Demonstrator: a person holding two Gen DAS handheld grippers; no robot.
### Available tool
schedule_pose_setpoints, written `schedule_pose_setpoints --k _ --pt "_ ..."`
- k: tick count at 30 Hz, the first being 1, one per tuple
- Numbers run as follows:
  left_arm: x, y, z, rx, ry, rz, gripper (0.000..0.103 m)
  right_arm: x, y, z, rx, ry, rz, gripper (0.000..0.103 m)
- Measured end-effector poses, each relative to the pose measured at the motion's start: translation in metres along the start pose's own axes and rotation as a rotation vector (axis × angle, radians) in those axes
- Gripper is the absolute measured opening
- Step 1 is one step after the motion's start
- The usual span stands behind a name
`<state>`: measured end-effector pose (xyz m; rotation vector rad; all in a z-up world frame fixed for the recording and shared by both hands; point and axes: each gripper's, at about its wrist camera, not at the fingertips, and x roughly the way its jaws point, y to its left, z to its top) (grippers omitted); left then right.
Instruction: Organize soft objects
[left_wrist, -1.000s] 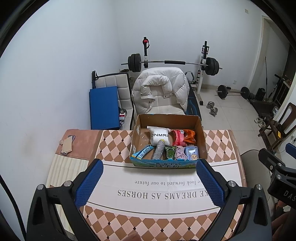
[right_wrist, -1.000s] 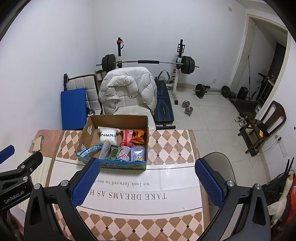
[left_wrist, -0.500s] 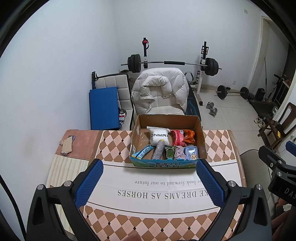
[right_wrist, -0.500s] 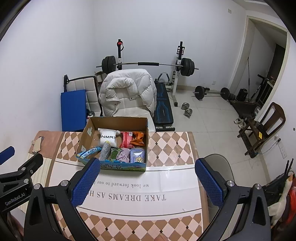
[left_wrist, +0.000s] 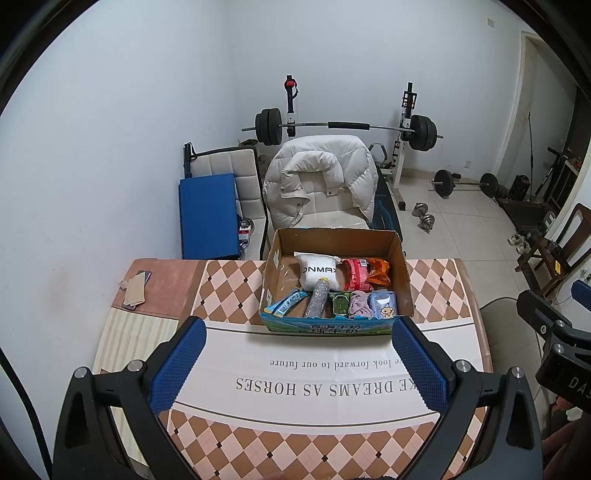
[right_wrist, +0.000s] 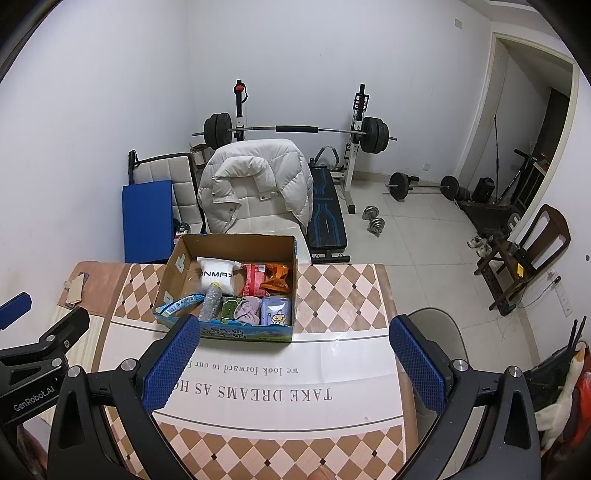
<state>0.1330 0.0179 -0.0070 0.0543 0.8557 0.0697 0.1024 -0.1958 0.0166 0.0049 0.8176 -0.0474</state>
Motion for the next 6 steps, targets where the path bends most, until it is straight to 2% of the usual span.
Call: schedule_pose_setpoints --k 6 --pt "-0.0050 0.0024 0.0026 -0.001 -0.012 -0.008 0.103 -0.0006 0.0009 -0.0002 0.002 0.000 0.002 0.103"
